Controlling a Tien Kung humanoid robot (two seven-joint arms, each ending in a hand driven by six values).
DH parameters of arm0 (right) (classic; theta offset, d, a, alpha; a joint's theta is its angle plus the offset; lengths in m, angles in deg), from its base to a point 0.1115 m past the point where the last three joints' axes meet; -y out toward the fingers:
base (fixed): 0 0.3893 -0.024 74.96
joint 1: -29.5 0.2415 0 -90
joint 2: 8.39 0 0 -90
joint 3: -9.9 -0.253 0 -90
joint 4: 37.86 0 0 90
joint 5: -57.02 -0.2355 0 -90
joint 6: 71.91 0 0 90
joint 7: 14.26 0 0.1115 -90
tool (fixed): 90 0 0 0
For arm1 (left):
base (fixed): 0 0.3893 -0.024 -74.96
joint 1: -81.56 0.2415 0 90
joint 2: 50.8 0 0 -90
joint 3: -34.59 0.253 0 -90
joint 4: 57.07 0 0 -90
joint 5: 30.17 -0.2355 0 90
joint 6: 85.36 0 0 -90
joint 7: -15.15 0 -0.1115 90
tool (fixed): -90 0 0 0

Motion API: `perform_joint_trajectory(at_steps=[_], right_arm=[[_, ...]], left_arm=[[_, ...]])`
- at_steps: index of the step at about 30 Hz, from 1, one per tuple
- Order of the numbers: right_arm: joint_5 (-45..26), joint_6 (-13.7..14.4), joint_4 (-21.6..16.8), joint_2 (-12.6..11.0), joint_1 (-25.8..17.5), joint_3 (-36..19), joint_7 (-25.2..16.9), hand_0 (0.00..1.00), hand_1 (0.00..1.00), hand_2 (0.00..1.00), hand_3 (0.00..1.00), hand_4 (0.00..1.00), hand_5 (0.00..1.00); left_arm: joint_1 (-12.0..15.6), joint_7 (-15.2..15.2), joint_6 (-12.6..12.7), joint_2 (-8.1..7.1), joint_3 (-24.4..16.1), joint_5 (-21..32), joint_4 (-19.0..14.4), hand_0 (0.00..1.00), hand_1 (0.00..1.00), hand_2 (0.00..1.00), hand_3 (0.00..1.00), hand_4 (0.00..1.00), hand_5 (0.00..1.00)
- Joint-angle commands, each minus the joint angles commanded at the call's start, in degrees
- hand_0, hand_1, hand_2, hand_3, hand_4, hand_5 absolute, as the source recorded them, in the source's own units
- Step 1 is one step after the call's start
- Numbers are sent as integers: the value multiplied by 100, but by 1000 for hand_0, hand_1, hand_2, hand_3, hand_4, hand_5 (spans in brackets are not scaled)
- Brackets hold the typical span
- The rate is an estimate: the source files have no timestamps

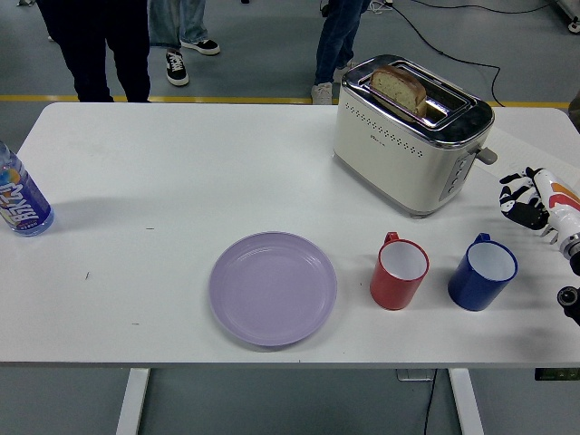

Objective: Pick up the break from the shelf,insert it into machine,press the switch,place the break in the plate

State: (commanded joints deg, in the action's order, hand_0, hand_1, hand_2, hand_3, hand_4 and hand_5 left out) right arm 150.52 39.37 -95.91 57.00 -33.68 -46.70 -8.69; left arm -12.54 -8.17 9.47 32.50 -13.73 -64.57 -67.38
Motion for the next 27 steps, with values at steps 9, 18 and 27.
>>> perform_joint_trajectory(at_steps=[9, 18, 27], right_arm=[[10, 314, -135, -66, -46, -380, 61, 285, 229, 429, 643, 473, 269], [-145, 527, -347, -78, -29, -561, 26, 559, 511, 616, 704, 474, 271], [-729, 613, -652, -95, -33, -686, -106, 633, 580, 655, 710, 474, 271]], left_arm=[[-29, 16, -9, -11, 78, 88, 0, 347, 461, 605, 727, 589, 998], [-48, 23, -18, -16, 116, 137, 0, 348, 461, 604, 726, 587, 998], [-61, 33, -27, -21, 168, 195, 0, 347, 461, 605, 726, 587, 998]])
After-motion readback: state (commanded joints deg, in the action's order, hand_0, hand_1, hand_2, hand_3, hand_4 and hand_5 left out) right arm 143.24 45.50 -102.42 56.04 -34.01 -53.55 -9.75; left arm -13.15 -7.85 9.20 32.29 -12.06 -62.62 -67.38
